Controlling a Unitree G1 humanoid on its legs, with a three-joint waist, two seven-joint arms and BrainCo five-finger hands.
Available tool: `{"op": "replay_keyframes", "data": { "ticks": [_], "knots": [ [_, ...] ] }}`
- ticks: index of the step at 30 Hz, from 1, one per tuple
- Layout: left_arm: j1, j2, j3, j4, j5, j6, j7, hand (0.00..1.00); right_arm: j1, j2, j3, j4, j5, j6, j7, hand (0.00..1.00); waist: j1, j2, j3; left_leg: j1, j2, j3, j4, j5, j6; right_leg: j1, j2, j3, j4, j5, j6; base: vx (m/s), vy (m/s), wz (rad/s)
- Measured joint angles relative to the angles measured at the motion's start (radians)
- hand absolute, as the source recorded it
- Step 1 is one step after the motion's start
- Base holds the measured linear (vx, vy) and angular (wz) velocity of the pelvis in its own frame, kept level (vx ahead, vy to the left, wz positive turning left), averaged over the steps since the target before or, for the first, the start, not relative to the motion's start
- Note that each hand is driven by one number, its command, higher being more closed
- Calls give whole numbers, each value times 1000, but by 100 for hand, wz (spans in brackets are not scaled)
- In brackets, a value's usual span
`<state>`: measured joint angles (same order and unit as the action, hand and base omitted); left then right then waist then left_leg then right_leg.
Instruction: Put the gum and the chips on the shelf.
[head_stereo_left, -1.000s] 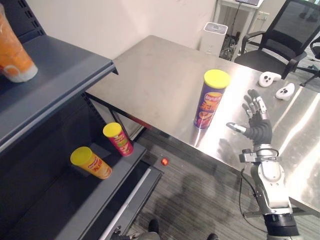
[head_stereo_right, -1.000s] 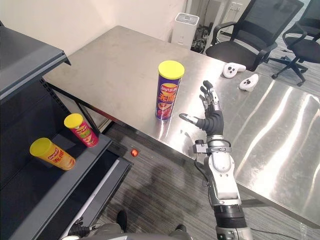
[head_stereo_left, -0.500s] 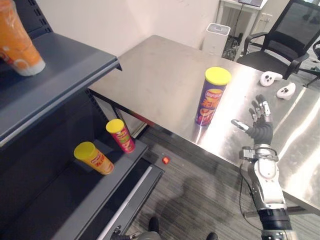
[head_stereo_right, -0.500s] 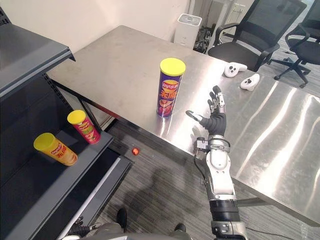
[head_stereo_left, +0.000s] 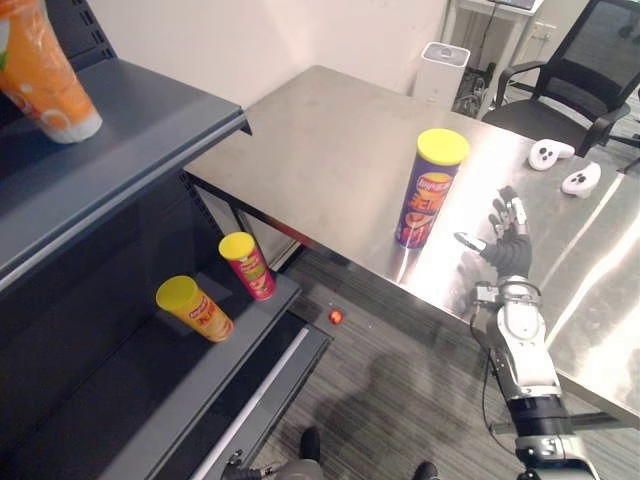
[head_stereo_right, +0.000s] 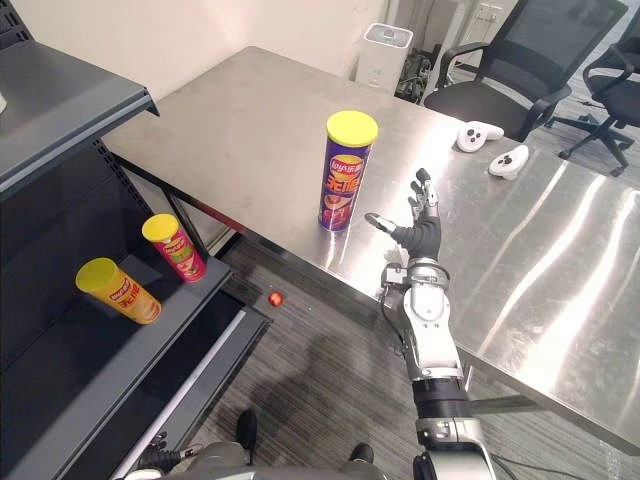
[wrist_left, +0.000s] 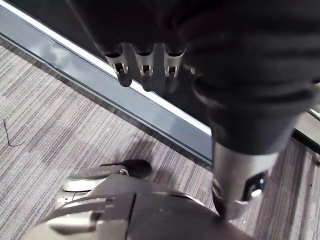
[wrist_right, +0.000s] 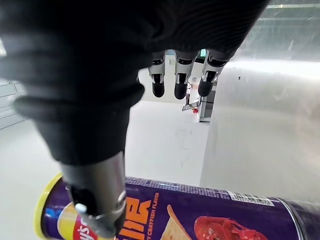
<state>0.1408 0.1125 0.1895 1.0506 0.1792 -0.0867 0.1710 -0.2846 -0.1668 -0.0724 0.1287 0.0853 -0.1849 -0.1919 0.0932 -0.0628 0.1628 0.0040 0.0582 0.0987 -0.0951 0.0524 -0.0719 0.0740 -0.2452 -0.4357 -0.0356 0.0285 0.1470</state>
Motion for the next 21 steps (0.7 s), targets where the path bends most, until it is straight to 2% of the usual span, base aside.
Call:
{"op": "replay_keyframes", "data": {
  "ticks": [10,14,21],
  "knots": [
    [0,0,-4,-20,-2,-1,1,0,-48,0,1,28,-9,3,-9,0,5,0,24,-2,0,-3,-1,1,0,0,1,-3,-3,0,0,0,0,0],
    [-4,0,-6,-27,-3,-1,1,0,-64,0,1,45,-9,7,-10,0,21,-1,31,-7,0,-4,-1,1,0,0,2,-5,-9,0,0,0,0,0],
    [-9,0,-7,-29,-8,0,3,0,-85,0,16,45,-8,7,-10,0,27,-5,35,-20,-2,-21,-1,3,-1,1,4,-22,-16,1,1,17,-7,7]
  ]
}}
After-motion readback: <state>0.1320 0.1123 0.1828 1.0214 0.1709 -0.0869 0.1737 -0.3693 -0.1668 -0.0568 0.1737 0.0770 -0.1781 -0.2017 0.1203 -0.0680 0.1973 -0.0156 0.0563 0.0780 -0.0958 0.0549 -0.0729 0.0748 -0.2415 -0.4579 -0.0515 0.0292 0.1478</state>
